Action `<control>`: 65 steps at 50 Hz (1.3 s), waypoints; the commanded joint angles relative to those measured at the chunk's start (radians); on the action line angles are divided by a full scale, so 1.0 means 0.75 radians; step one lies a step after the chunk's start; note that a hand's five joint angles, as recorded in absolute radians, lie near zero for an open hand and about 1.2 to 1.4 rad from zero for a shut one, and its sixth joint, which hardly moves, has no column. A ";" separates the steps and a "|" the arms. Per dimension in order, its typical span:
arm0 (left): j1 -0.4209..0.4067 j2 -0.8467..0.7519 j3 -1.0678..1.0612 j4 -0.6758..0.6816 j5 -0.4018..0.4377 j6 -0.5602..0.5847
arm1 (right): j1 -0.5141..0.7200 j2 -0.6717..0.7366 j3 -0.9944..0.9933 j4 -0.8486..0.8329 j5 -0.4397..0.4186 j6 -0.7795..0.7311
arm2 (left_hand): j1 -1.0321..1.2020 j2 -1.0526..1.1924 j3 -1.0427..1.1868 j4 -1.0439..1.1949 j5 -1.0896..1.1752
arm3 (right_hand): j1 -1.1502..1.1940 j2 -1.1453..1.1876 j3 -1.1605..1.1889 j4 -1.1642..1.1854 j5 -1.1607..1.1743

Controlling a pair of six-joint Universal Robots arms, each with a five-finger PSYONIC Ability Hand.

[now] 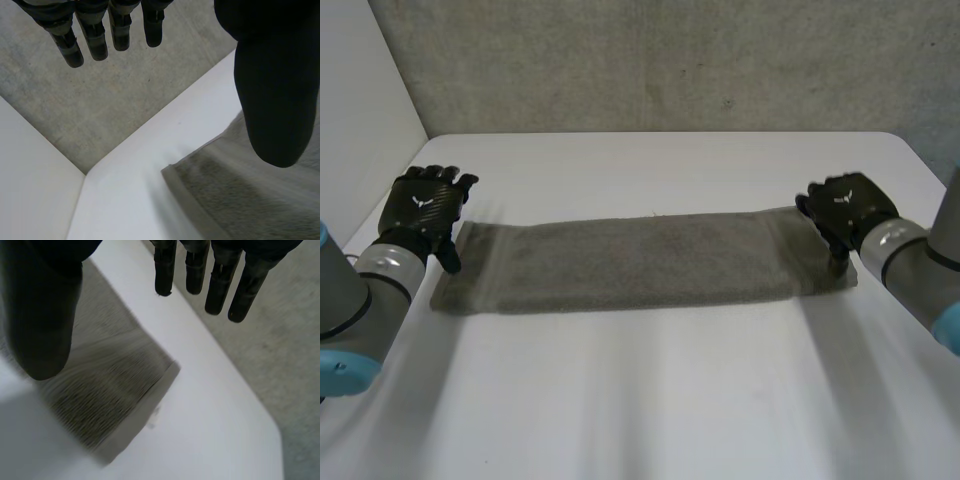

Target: Fold the towel.

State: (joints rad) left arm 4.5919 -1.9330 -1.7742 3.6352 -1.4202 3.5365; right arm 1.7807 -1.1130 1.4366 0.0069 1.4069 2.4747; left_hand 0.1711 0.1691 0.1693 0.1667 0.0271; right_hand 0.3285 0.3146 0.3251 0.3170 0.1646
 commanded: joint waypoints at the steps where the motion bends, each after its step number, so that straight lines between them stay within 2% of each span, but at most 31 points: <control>1: -0.001 0.068 -0.111 0.003 0.010 -0.258 | -0.075 0.052 0.081 -0.040 -0.105 0.006 | 0.006 0.008 0.008 0.011 -0.035 | 0.055 0.073 0.060 0.070 0.041; 2: 0.001 0.068 -0.127 0.003 0.012 -0.317 | -0.092 0.091 0.083 -0.068 -0.127 0.004 | 0.010 0.012 0.012 0.015 -0.031 | 0.051 0.070 0.056 0.067 0.037; 6: 0.001 0.070 -0.150 0.015 0.012 -0.393 | -0.124 0.155 0.079 -0.128 -0.150 0.006 | 0.014 0.016 0.016 0.019 -0.027 | 0.000 0.019 0.005 0.016 -0.014; 14: 0.005 0.074 -0.162 0.039 0.012 -0.406 | -0.153 0.255 0.054 -0.203 -0.152 -0.005 | 0.010 0.012 0.012 0.015 -0.031 | 0.055 0.073 0.060 0.070 0.041; 16: 0.009 0.074 -0.167 0.045 0.012 -0.406 | -0.157 0.271 0.032 -0.203 -0.129 -0.001 | 0.010 0.012 0.012 0.015 -0.031 | 0.619 0.638 0.624 0.635 0.605; 17: 0.015 0.076 -0.171 0.052 0.012 -0.406 | -0.157 0.271 0.032 -0.203 -0.129 -0.001 | 0.010 0.012 0.012 0.015 -0.031 | 0.623 0.641 0.627 0.638 0.608; 18: 0.026 0.076 -0.175 0.058 0.012 -0.406 | -0.163 0.273 0.019 -0.191 -0.125 -0.001 | 0.010 0.012 0.012 0.015 -0.031 | 1.041 1.060 1.046 1.057 1.027; 19: 0.026 0.076 -0.175 0.058 0.012 -0.406 | -0.163 0.273 0.019 -0.191 -0.125 -0.001 | 0.010 0.012 0.012 0.015 -0.031 | 1.045 1.064 1.050 1.061 1.031; 20: 0.028 0.076 -0.179 0.062 0.012 -0.406 | -0.190 0.259 0.023 -0.181 -0.125 -0.001 | 0.010 0.012 0.012 0.015 -0.031 | 1.420 1.438 1.424 1.435 1.406; 29: 0.028 0.078 -0.189 0.074 0.012 -0.404 | -0.351 0.126 0.089 -0.009 -0.117 -0.050 | 0.005 0.007 0.007 0.010 -0.036 | 1.424 1.442 1.428 1.439 1.410; 31: 0.028 0.080 -0.191 0.074 0.012 -0.404 | -0.463 0.079 0.107 0.062 -0.111 -0.139 | 0.005 0.007 0.007 0.010 -0.036 | 1.424 1.442 1.428 1.439 1.410; 34: 0.028 0.086 -0.191 0.074 0.012 -0.404 | -0.523 0.054 0.113 0.101 -0.107 -0.219 | 0.005 0.007 0.007 0.010 -0.036 | 1.424 1.442 1.428 1.439 1.410; 36: 0.028 0.088 -0.193 0.076 0.012 -0.404 | -0.637 0.014 0.105 0.173 -0.074 -0.415 | 0.005 0.007 0.007 0.010 -0.036 | 1.424 1.442 1.428 1.439 1.410; 39: 0.028 0.090 -0.197 0.076 0.012 -0.404 | -0.677 -0.013 0.063 0.191 -0.039 -0.481 | 0.005 0.007 0.007 0.010 -0.036 | 1.424 1.442 1.428 1.439 1.410; 42: 0.024 0.090 -0.197 0.076 0.012 -0.404 | -0.662 -0.017 0.023 0.189 -0.029 -0.463 | 0.005 0.007 0.007 0.010 -0.036 | 1.424 1.442 1.428 1.439 1.410; 44: 0.020 0.090 -0.199 0.076 0.012 -0.404 | -0.557 -0.048 -0.042 0.189 -0.025 -0.379 | 0.005 0.007 0.007 0.010 -0.036 | 1.424 1.442 1.428 1.439 1.410; 45: 0.018 0.090 -0.199 0.076 0.012 -0.404 | -0.556 -0.048 -0.042 0.189 -0.025 -0.379 | 0.005 0.007 0.007 0.010 -0.036 | 1.424 1.442 1.428 1.439 1.410; 47: 0.013 0.092 -0.201 0.076 0.012 -0.404 | -0.367 -0.097 -0.095 0.177 -0.025 -0.249 | 0.005 0.007 0.007 0.010 -0.036 | 1.424 1.442 1.428 1.439 1.410; 48: 0.013 0.092 -0.203 0.076 0.012 -0.404 | -0.366 -0.097 -0.095 0.177 -0.025 -0.248 | 0.005 0.007 0.007 0.010 -0.036 | 1.424 1.442 1.428 1.439 1.410; 50: 0.013 0.092 -0.209 0.076 0.012 -0.404 | -0.124 -0.105 -0.154 0.122 -0.021 -0.132 | 0.005 0.007 0.007 0.010 -0.036 | 1.424 1.442 1.428 1.439 1.410; 51: 0.013 0.092 -0.209 0.076 0.012 -0.404 | -0.122 -0.105 -0.154 0.122 -0.021 -0.131 | 0.005 0.007 0.007 0.010 -0.036 | 1.424 1.442 1.428 1.439 1.410; 52: 0.013 0.098 -0.211 0.076 0.010 -0.404 | 0.017 -0.099 -0.177 0.077 -0.021 -0.093 | 0.005 0.007 0.007 0.010 -0.036 | 1.424 1.442 1.428 1.439 1.410; 53: 0.015 0.108 -0.214 0.078 0.010 -0.404 | 0.019 -0.099 -0.177 0.077 -0.021 -0.093 | 0.005 0.007 0.007 0.010 -0.036 | 1.424 1.442 1.428 1.439 1.410; 55: 0.013 0.111 -0.216 0.084 0.010 -0.404 | 0.287 -0.048 -0.216 -0.033 -0.002 -0.050 | 0.005 0.007 0.007 0.010 -0.036 | 1.424 1.442 1.428 1.439 1.410; 56: 0.013 0.111 -0.220 0.092 0.010 -0.402 | 0.289 -0.048 -0.216 -0.034 -0.002 -0.050 | 0.005 0.007 0.007 0.010 -0.036 | 1.424 1.442 1.428 1.439 1.410; 58: 0.011 0.109 -0.224 0.101 0.010 -0.402 | 0.513 0.058 -0.244 -0.107 0.030 -0.050 | 0.005 0.007 0.007 0.010 -0.036 | 1.424 1.442 1.428 1.439 1.410; 59: 0.011 0.109 -0.224 0.101 0.010 -0.402 | 0.514 0.058 -0.244 -0.107 0.030 -0.050 | 0.005 0.007 0.007 0.010 -0.036 | 1.424 1.442 1.428 1.439 1.410; 60: 0.009 0.109 -0.230 0.111 0.010 -0.400 | 0.603 0.113 -0.253 -0.126 0.047 -0.050 | 0.005 0.007 0.007 0.010 -0.036 | 1.424 1.442 1.428 1.439 1.410; 61: 0.007 0.107 -0.236 0.123 0.010 -0.400 | 0.604 0.114 -0.253 -0.126 0.047 -0.050 | 0.005 0.007 0.007 0.010 -0.036 | 1.424 1.442 1.428 1.439 1.410; 63: 0.005 0.107 -0.242 0.137 0.010 -0.400 | 0.734 0.224 -0.259 -0.136 0.053 -0.054 | 0.005 0.007 0.007 0.010 -0.036 | 1.424 1.442 1.428 1.439 1.410; 65: 0.005 0.107 -0.248 0.148 0.010 -0.398 | 0.777 0.269 -0.259 -0.138 0.051 -0.054 | 0.005 0.007 0.007 0.010 -0.036 | 1.424 1.442 1.428 1.439 1.410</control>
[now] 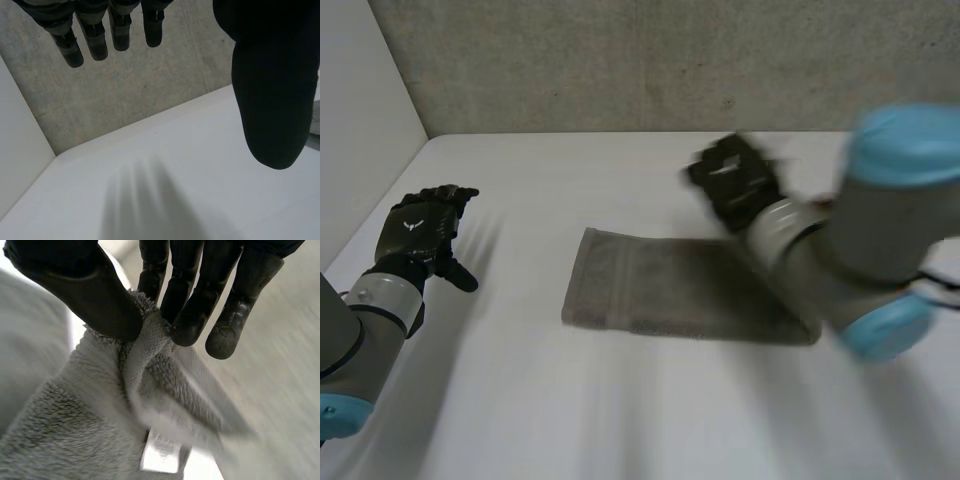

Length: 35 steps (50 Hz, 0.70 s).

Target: Fold the towel.

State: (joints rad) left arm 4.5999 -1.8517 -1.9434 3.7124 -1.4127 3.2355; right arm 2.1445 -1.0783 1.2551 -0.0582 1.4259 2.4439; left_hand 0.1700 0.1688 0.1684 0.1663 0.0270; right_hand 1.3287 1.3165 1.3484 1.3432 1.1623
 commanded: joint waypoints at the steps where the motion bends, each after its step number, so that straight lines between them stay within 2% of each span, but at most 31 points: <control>1: -0.007 -0.002 -0.031 0.055 0.000 0.004 | 0.321 0.249 -0.011 -0.057 0.019 -0.009 | 0.006 0.008 0.008 0.011 -0.036 | 0.090 0.106 0.064 0.071 0.079; 4: -0.012 -0.002 -0.033 0.067 0.000 0.004 | 0.333 0.266 0.000 -0.072 0.019 -0.007 | 0.006 0.008 0.008 0.011 -0.036 | 0.090 0.106 0.064 0.071 0.079; 5: -0.012 -0.002 -0.033 0.067 0.000 0.004 | 0.333 0.272 0.008 -0.086 0.019 -0.002 | 0.006 0.008 0.008 0.011 -0.036 | -0.102 -0.086 -0.129 -0.122 -0.113; 6: -0.018 -0.002 -0.031 0.069 0.000 0.004 | 0.333 0.270 0.016 -0.096 0.025 0.004 | 0.006 0.008 0.008 0.011 -0.036 | -0.782 -0.766 -0.809 -0.802 -0.793; 7: -0.024 -0.004 -0.029 0.069 0.000 0.004 | 0.333 0.270 0.016 -0.096 0.025 0.004 | 0.006 0.008 0.008 0.011 -0.036 | -0.789 -0.773 -0.816 -0.808 -0.800; 8: -0.024 -0.004 -0.029 0.069 0.000 0.004 | 0.329 0.260 0.030 -0.096 0.034 0.008 | 0.006 0.008 0.008 0.011 -0.036 | -1.537 -1.521 -1.564 -1.556 -1.548; 9: -0.030 -0.002 -0.019 0.067 0.002 0.006 | 0.321 0.239 0.050 -0.092 0.040 0.018 | 0.006 0.008 0.008 0.011 -0.036 | -1.539 -1.523 -1.565 -1.558 -1.550; 13: -0.077 0.000 0.018 0.059 -0.002 0.004 | 0.268 0.131 0.133 -0.092 0.038 0.081 | 0.006 0.008 0.008 0.011 -0.036 | -1.539 -1.523 -1.565 -1.558 -1.550; 18: -0.175 -0.010 0.079 0.041 -0.004 0.002 | -0.022 -0.096 0.428 -0.104 0.015 0.279 | 0.011 0.013 0.013 0.016 -0.031 | -1.539 -1.523 -1.565 -1.558 -1.550; 22: -0.257 -0.024 0.112 0.033 -0.006 0.002 | -0.132 -0.149 0.580 -0.109 -0.001 0.319 | 0.015 0.017 0.017 0.020 -0.027 | -1.539 -1.523 -1.565 -1.558 -1.550; 24: -0.349 -0.061 0.155 0.028 -0.010 0.004 | -0.184 -0.156 0.648 -0.119 -0.022 0.315 | 0.015 0.017 0.017 0.020 -0.027 | -1.539 -1.523 -1.565 -1.558 -1.550; 26: -0.392 -0.085 0.180 0.028 -0.012 0.004 | -0.302 -0.160 0.766 -0.168 -0.079 0.308 | 0.015 0.017 0.017 0.020 -0.027 | -1.539 -1.523 -1.565 -1.558 -1.550; 28: -0.435 -0.112 0.206 0.026 -0.016 0.004 | -0.351 -0.156 0.809 -0.200 -0.107 0.296 | 0.015 0.017 0.017 0.020 -0.027 | -1.539 -1.523 -1.565 -1.558 -1.550; 29: -0.467 -0.139 0.231 0.026 -0.019 0.004 | -0.390 -0.147 0.842 -0.233 -0.132 0.274 | 0.015 0.017 0.017 0.020 -0.027 | -1.337 -1.321 -1.363 -1.356 -1.348; 30: -0.492 -0.159 0.251 0.026 -0.021 0.004 | -0.391 -0.147 0.842 -0.233 -0.132 0.274 | 0.015 0.017 0.017 0.020 -0.027 | -1.333 -1.317 -1.360 -1.353 -1.344; 32: -0.506 -0.176 0.266 0.026 -0.021 0.004 | -0.442 -0.143 0.867 -0.278 -0.144 0.211 | 0.015 0.017 0.017 0.020 -0.027 | -0.294 -0.278 -0.320 -0.313 -0.305; 33: -0.507 -0.176 0.266 0.026 -0.021 0.004 | -0.442 -0.143 0.867 -0.278 -0.144 0.210 | 0.015 0.017 0.017 0.020 -0.027 | -0.288 -0.272 -0.315 -0.308 -0.299; 34: -0.515 -0.184 0.274 0.026 -0.023 0.004 | -0.454 -0.149 0.863 -0.297 -0.138 0.182 | 0.015 0.017 0.017 0.020 -0.027 | 0.086 0.103 0.060 0.067 0.075; 35: -0.517 -0.184 0.276 0.026 -0.025 0.004 | -0.454 -0.149 0.863 -0.297 -0.138 0.182 | 0.015 0.017 0.017 0.020 -0.027 | 0.090 0.106 0.064 0.071 0.079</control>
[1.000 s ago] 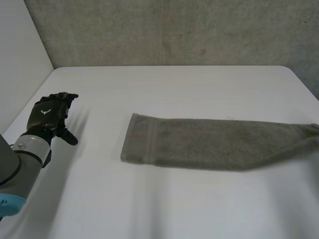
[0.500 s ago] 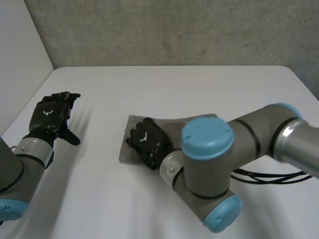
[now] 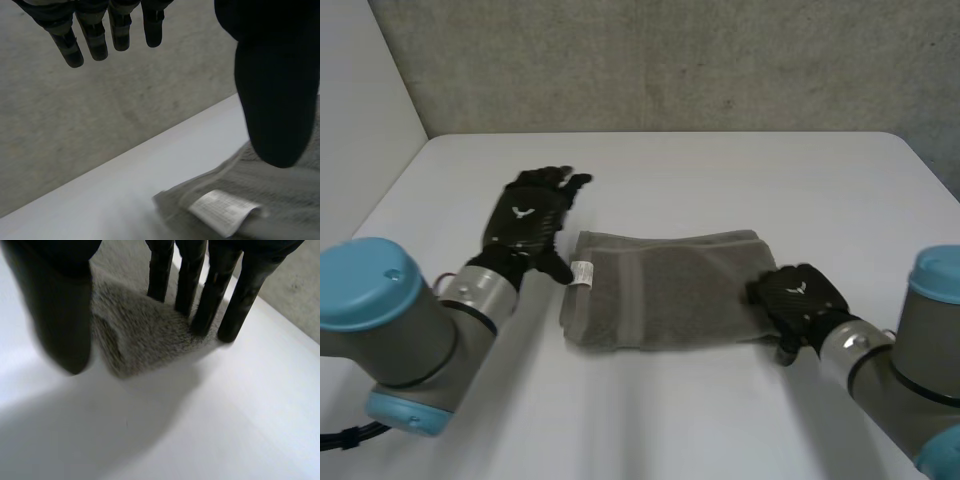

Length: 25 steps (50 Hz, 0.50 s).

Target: Fold the towel.

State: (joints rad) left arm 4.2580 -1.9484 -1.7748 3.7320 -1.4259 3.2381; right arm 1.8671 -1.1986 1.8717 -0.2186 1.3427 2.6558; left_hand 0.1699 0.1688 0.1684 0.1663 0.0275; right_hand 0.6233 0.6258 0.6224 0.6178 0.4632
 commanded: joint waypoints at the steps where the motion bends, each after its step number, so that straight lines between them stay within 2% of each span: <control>1: -0.061 -0.055 0.051 0.000 -0.007 0.000 | -0.086 0.001 0.028 -0.099 -0.021 -0.111 | 0.015 0.017 0.017 0.020 -0.028 | 1.031 1.027 1.032 1.038 1.011; 8: -0.041 0.031 0.033 -0.004 -0.076 -0.006 | -0.023 -0.046 -0.129 -0.122 0.008 -0.125 | 0.011 0.013 0.013 0.016 -0.032 | 1.031 1.027 1.032 1.038 1.011; 10: -0.032 0.065 0.027 -0.004 -0.095 -0.008 | 0.138 -0.022 -0.265 -0.116 0.030 -0.123 | 0.006 0.008 0.008 0.011 -0.037 | 1.031 1.027 1.032 1.038 1.011; 11: -0.016 0.096 0.021 -0.004 -0.113 -0.010 | 0.139 -0.022 -0.266 -0.116 0.030 -0.123 | 0.006 0.008 0.008 0.011 -0.037 | 1.031 1.027 1.032 1.038 1.011; 13: 0.012 0.123 0.014 -0.004 -0.126 -0.014 | 0.332 0.070 -0.419 -0.099 0.044 -0.146 | 0.006 0.008 0.008 0.011 -0.037 | 1.031 1.027 1.032 1.038 1.011; 14: 0.013 0.123 0.014 -0.004 -0.126 -0.014 | 0.333 0.070 -0.420 -0.099 0.044 -0.146 | 0.006 0.008 0.008 0.011 -0.037 | 1.031 1.027 1.032 1.038 1.011; 16: 0.062 0.170 0.008 -0.012 -0.138 -0.018 | 0.514 0.182 -0.570 -0.036 0.022 -0.205 | 0.006 0.008 0.008 0.011 -0.037 | 1.031 1.027 1.032 1.038 1.011; 19: 0.082 0.197 -0.010 -0.018 -0.142 -0.033 | 0.585 0.242 -0.636 0.007 0.012 -0.248 | 0.006 0.008 0.008 0.011 -0.037 | 1.031 1.027 1.032 1.038 1.011; 21: 0.086 0.209 -0.022 -0.018 -0.142 -0.043 | 0.691 0.374 -0.738 0.097 -0.021 -0.326 | 0.006 0.008 0.008 0.011 -0.037 | 1.031 1.027 1.032 1.038 1.011; 25: 0.101 0.223 -0.035 -0.016 -0.142 -0.067 | 0.744 0.465 -0.790 0.204 -0.058 -0.387 | 0.006 0.008 0.008 0.011 -0.037 | 1.031 1.027 1.032 1.038 1.011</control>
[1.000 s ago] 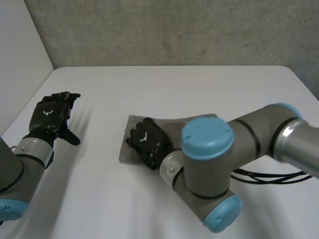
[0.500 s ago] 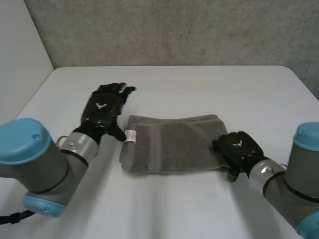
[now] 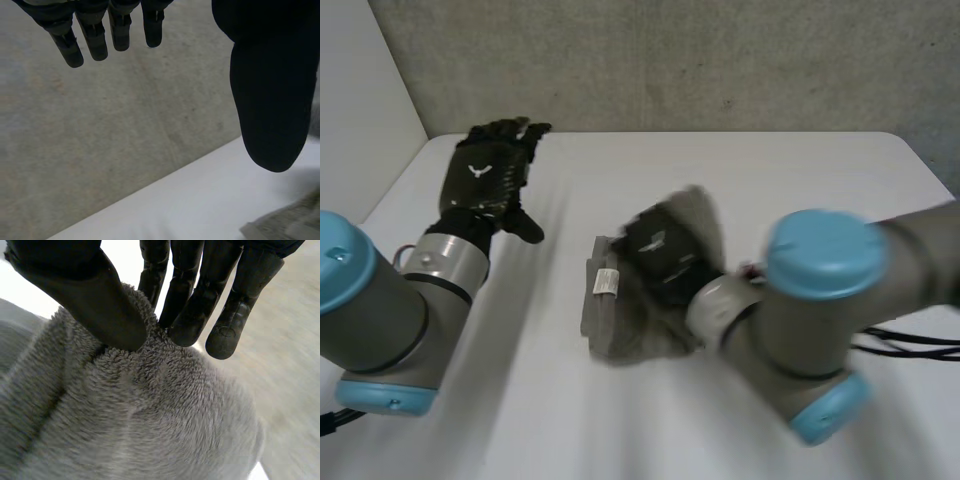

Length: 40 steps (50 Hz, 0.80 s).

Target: Fold the towel.

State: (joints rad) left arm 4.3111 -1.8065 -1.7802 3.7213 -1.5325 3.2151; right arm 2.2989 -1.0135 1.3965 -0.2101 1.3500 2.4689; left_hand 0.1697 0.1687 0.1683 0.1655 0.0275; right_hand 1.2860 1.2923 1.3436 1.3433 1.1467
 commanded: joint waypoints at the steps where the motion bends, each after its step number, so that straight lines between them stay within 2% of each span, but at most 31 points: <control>1: 0.042 0.034 -0.030 -0.002 -0.002 -0.049 | 0.177 0.241 -0.176 0.235 -0.070 -0.156 | 0.006 0.008 0.008 0.012 -0.037 | 0.147 0.139 0.070 0.071 0.100; 3: 0.048 0.034 -0.032 -0.004 0.000 -0.063 | 0.177 0.241 -0.187 0.265 -0.049 -0.160 | 0.006 0.008 0.008 0.012 -0.037 | 0.147 0.139 0.070 0.071 0.100; 4: 0.052 0.034 -0.034 -0.004 0.000 -0.075 | 0.166 0.218 -0.185 0.276 -0.045 -0.136 | 0.006 0.008 0.008 0.012 -0.037 | -0.522 -0.530 -0.599 -0.598 -0.569; 5: 0.056 0.030 -0.034 -0.002 0.000 -0.090 | 0.166 0.218 -0.185 0.276 -0.045 -0.136 | 0.006 0.008 0.008 0.012 -0.037 | -0.529 -0.537 -0.606 -0.605 -0.576; 6: 0.056 0.030 -0.034 -0.002 0.000 -0.090 | 0.158 0.172 -0.167 0.264 -0.031 -0.095 | 0.006 0.008 0.008 0.012 -0.037 | -1.273 -1.281 -1.350 -1.349 -1.320; 7: 0.056 0.022 -0.030 0.000 0.000 -0.106 | 0.154 0.098 -0.138 0.243 -0.017 -0.020 | 0.006 0.008 0.008 0.012 -0.037 | -1.482 -1.490 -1.559 -1.558 -1.529; 10: 0.056 0.012 -0.013 -0.004 0.000 -0.129 | 0.132 0.022 -0.085 0.211 -0.014 0.079 | 0.006 0.008 0.008 0.012 -0.037 | -1.482 -1.490 -1.559 -1.558 -1.529; 12: 0.052 0.012 -0.003 -0.004 0.002 -0.139 | 0.018 -0.137 0.054 0.121 -0.029 0.264 | 0.006 0.008 0.008 0.012 -0.037 | -1.482 -1.490 -1.559 -1.558 -1.529; 13: 0.046 0.010 0.011 -0.004 0.002 -0.147 | 0.017 -0.138 0.054 0.121 -0.029 0.265 | 0.006 0.008 0.008 0.012 -0.037 | -1.482 -1.490 -1.559 -1.558 -1.529; 15: 0.032 -0.001 0.030 -0.010 0.004 -0.157 | -0.097 -0.300 0.185 0.031 -0.033 0.418 | 0.007 0.009 0.009 0.013 -0.036 | -1.482 -1.490 -1.559 -1.558 -1.529; 18: 0.003 -0.031 0.068 -0.032 0.004 -0.170 | -0.151 -0.363 0.228 -0.004 -0.033 0.488 | 0.015 0.017 0.017 0.021 -0.028 | -1.482 -1.490 -1.559 -1.558 -1.529; 20: -0.029 -0.054 0.091 -0.057 0.006 -0.174 | -0.263 -0.422 0.273 -0.043 -0.033 0.600 | 0.015 0.017 0.017 0.021 -0.028 | -1.482 -1.490 -1.559 -1.558 -1.529; 24: -0.131 -0.182 0.171 -0.161 0.004 -0.174 | -0.337 -0.412 0.269 -0.033 -0.023 0.664 | 0.015 0.017 0.017 0.021 -0.028 | -1.482 -1.490 -1.559 -1.558 -1.529; 29: -0.179 -0.325 0.218 -0.280 0.002 -0.170 | -0.365 -0.283 0.247 -0.004 -0.025 0.699 | 0.011 0.013 0.013 0.017 -0.032 | -1.482 -1.490 -1.559 -1.558 -1.529; 34: -0.195 -0.440 0.222 -0.343 0.000 -0.161 | -0.349 -0.052 0.173 0.047 -0.023 0.701 | 0.008 0.009 0.009 0.013 -0.036 | -1.482 -1.490 -1.559 -1.558 -1.529; 40: -0.195 -0.485 0.220 -0.362 0.002 -0.153 | -0.337 0.091 0.099 0.129 -0.023 0.697 | 0.008 0.009 0.009 0.013 -0.036 | -1.482 -1.490 -1.559 -1.558 -1.529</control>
State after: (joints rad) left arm 4.1624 -2.1349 -1.6114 3.4655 -1.5323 3.0943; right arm 2.0293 -1.0656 1.5288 -0.1743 1.3323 2.9988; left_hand 0.1694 0.1667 0.1682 0.1654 0.0275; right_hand 0.2322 0.2513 0.2461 0.2633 0.0610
